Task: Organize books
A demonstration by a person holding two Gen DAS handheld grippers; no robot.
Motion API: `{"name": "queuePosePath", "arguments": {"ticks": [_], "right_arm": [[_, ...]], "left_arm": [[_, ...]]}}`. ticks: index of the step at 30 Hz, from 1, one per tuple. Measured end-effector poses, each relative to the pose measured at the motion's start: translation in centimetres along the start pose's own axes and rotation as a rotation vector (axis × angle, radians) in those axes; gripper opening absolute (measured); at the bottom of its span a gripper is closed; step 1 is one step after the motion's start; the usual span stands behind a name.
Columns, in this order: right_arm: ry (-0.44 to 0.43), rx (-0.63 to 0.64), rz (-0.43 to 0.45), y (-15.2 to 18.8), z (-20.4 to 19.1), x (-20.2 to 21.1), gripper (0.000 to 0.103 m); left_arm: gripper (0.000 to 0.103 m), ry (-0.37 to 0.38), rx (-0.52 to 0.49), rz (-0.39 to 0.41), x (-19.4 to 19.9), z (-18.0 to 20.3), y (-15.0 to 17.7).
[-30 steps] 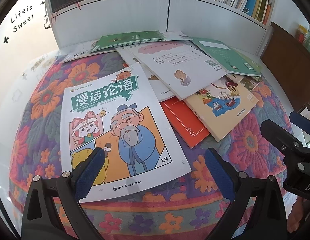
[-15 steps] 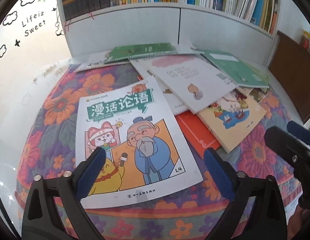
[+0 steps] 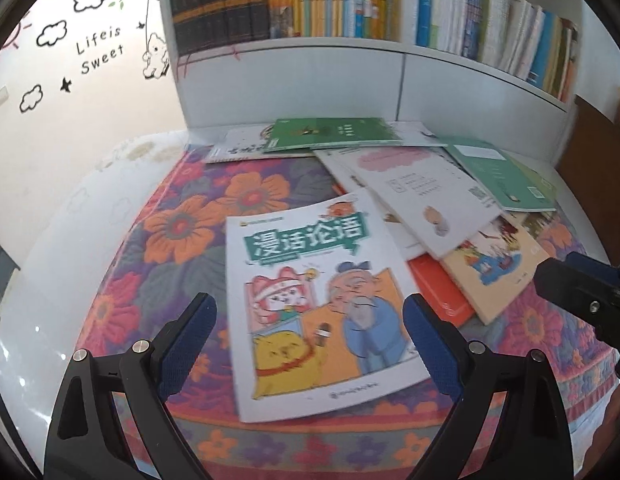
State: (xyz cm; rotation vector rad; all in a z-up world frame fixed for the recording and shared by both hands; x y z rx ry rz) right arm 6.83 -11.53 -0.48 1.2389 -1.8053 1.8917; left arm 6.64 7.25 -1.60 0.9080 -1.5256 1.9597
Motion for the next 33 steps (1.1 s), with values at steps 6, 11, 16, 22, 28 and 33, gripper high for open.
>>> {"name": "queuePosePath", "arguments": {"ticks": [6, 11, 16, 22, 28, 33], "right_arm": [[-0.047, 0.047, -0.114, -0.5, -2.1, -5.1, 0.078], [-0.089, 0.013, -0.23, 0.7, -2.4, -9.3, 0.055], [-0.095, -0.006, -0.3, 1.9, -2.2, -12.1, 0.045], [-0.136, 0.001, -0.334, 2.8, -3.5, -13.0, 0.041], [-0.253, 0.057, -0.368, 4.4, -5.4, -11.5, 0.041], [-0.347, -0.12, -0.297, 2.9, -2.2, -13.2, 0.037]], "left_arm": [[0.094, -0.006, 0.093, -0.095, -2.9, -5.0, -0.3], [0.09, 0.005, 0.123, -0.158, -5.1, -7.1, 0.0], [0.067, 0.043, 0.154, -0.246, -7.6, -7.7, 0.9], [0.063, 0.077, 0.143, -0.266, -8.3, -7.3, 1.8], [0.062, 0.113, 0.077, -0.284, -7.4, -7.1, 2.7], [0.05, 0.118, 0.128, -0.282, -8.1, -8.1, 1.3]]}}
Point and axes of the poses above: each gripper's, at about its wrist camera, not at the fingertips, and x roughly against the way its jaws point, z to its right, y to its underside, the point moved 4 cm from there along -x, roughly the way its jaws point, and after that the axes turned 15 degrees about x, right-handed, at the moved point
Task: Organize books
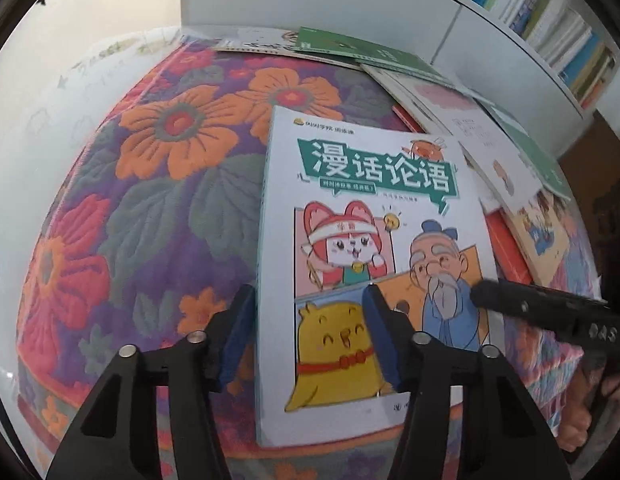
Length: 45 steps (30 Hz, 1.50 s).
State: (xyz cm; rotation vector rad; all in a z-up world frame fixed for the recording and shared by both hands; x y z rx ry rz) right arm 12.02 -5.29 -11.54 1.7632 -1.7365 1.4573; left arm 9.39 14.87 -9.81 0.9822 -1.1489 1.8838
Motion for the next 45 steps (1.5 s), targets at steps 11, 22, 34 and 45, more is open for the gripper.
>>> {"name": "queuePosePath", "arguments": {"ticks": [11, 22, 34, 45], "right_arm": [[-0.021, 0.071, 0.102, -1.0, -3.5, 1.7, 0.023], [-0.081, 0.216, 0.053, -3.5, -10.9, -2.7, 0.019], [-0.081, 0.236, -0.009, -4.4, -13.9, -8.5, 0.019], [-0.047, 0.174, -0.076, -3.1, -11.9, -9.7, 0.019]], "left_arm": [[0.049, -0.028, 0.03, 0.047, 2.3, -1.5, -2.3], [0.049, -0.057, 0.149, 0.065, 4.2, -8.5, -4.7], [0.049, -0.118, 0.207, 0.092, 4.2, -13.1, -6.3], [0.054, -0.206, 0.179, 0.078, 2.3, -13.6, -6.3]]}}
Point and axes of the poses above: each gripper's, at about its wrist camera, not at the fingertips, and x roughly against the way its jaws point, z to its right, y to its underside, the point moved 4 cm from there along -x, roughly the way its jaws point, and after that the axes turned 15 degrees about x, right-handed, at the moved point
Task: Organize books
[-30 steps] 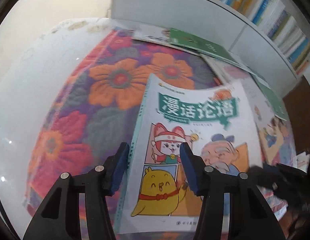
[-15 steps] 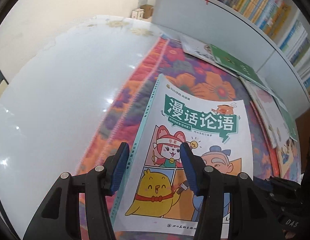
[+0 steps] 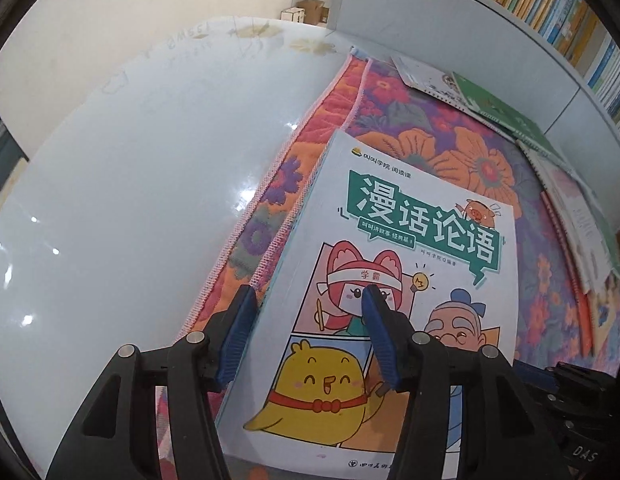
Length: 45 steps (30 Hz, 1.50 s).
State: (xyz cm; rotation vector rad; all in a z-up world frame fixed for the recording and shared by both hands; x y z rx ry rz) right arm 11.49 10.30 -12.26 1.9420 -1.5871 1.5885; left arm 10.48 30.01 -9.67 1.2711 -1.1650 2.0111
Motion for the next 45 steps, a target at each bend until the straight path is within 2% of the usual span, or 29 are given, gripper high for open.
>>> {"name": "queuePosePath", "arguments": {"ticks": [5, 9, 11, 12, 14, 16, 17, 18, 22, 25, 30, 38, 41, 45], "right_arm": [[0.002, 0.005, -0.031, -0.2, -0.5, -0.5, 0.022], [-0.021, -0.017, -0.039, -0.1, -0.6, -0.6, 0.023], [-0.063, -0.049, -0.042, -0.1, -0.3, -0.3, 0.025], [-0.084, -0.064, -0.038, -0.1, -0.1, 0.0, 0.027], [-0.102, -0.052, -0.029, -0.1, -0.1, 1.2, 0.033], [-0.097, -0.021, 0.009, -0.4, -0.2, 3.0, 0.044], [-0.084, -0.013, 0.025, -0.5, -0.2, 3.9, 0.057], [-0.064, -0.006, 0.047, -0.6, 0.0, 5.0, 0.06], [0.02, 0.027, 0.113, -0.9, 1.4, 9.0, 0.06], [0.04, -0.007, 0.154, -0.6, 3.6, 11.8, 0.06], [0.127, -0.076, 0.218, 1.1, 8.6, 17.1, 0.06], [0.216, -0.277, 0.324, 5.4, 18.5, 24.5, 0.06], [0.223, -0.327, 0.326, 7.1, 21.7, 25.4, 0.06], [0.205, -0.36, 0.323, 7.9, 24.8, 25.4, 0.06]], "left_arm": [[0.054, -0.044, 0.005, 0.011, 0.2, 0.3, -0.1], [0.054, -0.087, -0.022, 0.05, 1.4, 1.0, 0.1], [0.061, -0.096, -0.025, 0.069, 2.2, 1.3, 0.1], [0.066, -0.1, -0.024, 0.078, 2.7, 1.4, 0.0], [0.067, -0.111, -0.023, 0.097, 3.8, 1.8, -0.2], [0.067, -0.102, -0.029, 0.108, 4.7, 2.3, -0.3], [0.067, -0.089, -0.031, 0.114, 5.3, 2.8, -0.4], [0.067, -0.075, -0.034, 0.119, 5.9, 3.4, -0.5], [0.068, -0.02, -0.045, 0.13, 7.3, 6.3, -0.4], [0.068, 0.022, -0.072, 0.136, 8.0, 9.7, -0.1], [0.068, 0.11, -0.147, 0.142, 8.4, 16.9, 1.4], [0.068, 0.216, -0.317, 0.1, 7.0, 28.5, 6.1], [0.068, 0.23, -0.332, 0.069, 5.8, 30.6, 7.3], [0.068, 0.257, -0.289, -0.007, 3.3, 31.5, 8.1]]}}
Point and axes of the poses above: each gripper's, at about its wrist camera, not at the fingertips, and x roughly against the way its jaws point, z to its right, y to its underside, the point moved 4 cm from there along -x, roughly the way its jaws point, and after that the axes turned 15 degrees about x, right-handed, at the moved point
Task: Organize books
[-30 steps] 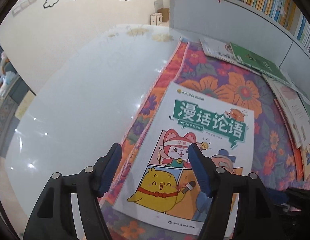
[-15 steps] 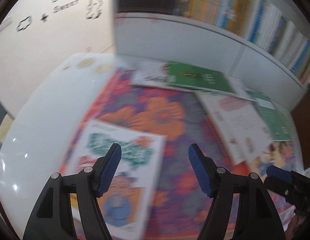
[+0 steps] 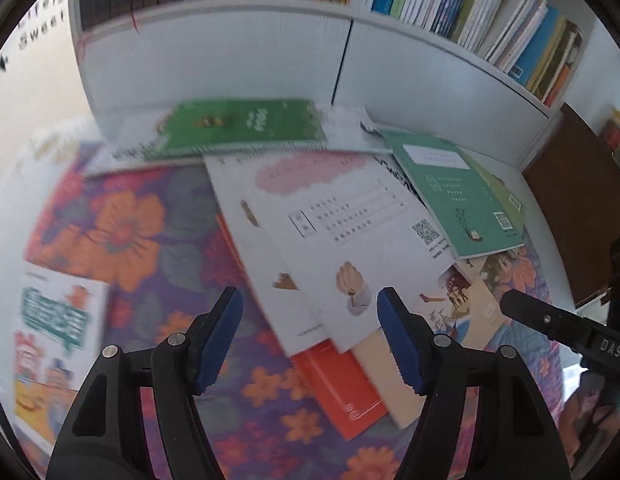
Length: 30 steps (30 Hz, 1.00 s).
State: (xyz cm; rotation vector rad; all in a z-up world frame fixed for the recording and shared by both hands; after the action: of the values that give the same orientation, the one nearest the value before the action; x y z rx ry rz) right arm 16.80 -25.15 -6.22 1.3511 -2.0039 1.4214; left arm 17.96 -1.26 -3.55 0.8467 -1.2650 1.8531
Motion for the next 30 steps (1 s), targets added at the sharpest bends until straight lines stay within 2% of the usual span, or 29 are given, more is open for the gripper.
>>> {"name": "queuePosePath", "arguments": {"ticks": [2, 7, 11, 14, 18, 21, 24, 30], "right_arm": [[-0.014, -0.025, 0.004, -0.3, 1.2, -0.6, 0.06], [-0.016, -0.015, 0.036, -2.0, 1.4, -1.8, 0.06], [-0.047, -0.022, 0.008, -3.3, 1.2, -4.0, 0.057], [-0.046, -0.069, 0.001, -2.9, 1.7, -4.6, 0.055], [0.015, -0.179, 0.051, -1.9, 4.6, -2.8, 0.054], [0.012, -0.238, 0.057, -1.5, 6.1, -2.6, 0.048], [-0.051, -0.308, 0.119, -1.1, 7.6, -2.5, 0.043], [-0.092, -0.429, 0.231, -0.8, 10.7, -1.3, 0.037]], "left_arm": [[0.068, -0.001, 0.02, -0.016, -1.1, 0.0, 0.1], [0.068, -0.003, 0.04, -0.022, -2.7, -0.2, -0.1], [0.068, 0.007, 0.051, -0.043, -3.7, -0.4, -0.2], [0.068, 0.019, 0.04, -0.048, -4.0, -0.3, -0.1], [0.068, 0.024, 0.031, -0.058, -4.4, -0.2, 0.0], [0.068, 0.023, 0.02, -0.066, -4.6, 0.0, 0.1], [0.068, 0.031, 0.016, -0.07, -4.6, 0.1, 0.2], [0.068, 0.039, 0.007, -0.062, -4.3, 0.3, 0.2]]}}
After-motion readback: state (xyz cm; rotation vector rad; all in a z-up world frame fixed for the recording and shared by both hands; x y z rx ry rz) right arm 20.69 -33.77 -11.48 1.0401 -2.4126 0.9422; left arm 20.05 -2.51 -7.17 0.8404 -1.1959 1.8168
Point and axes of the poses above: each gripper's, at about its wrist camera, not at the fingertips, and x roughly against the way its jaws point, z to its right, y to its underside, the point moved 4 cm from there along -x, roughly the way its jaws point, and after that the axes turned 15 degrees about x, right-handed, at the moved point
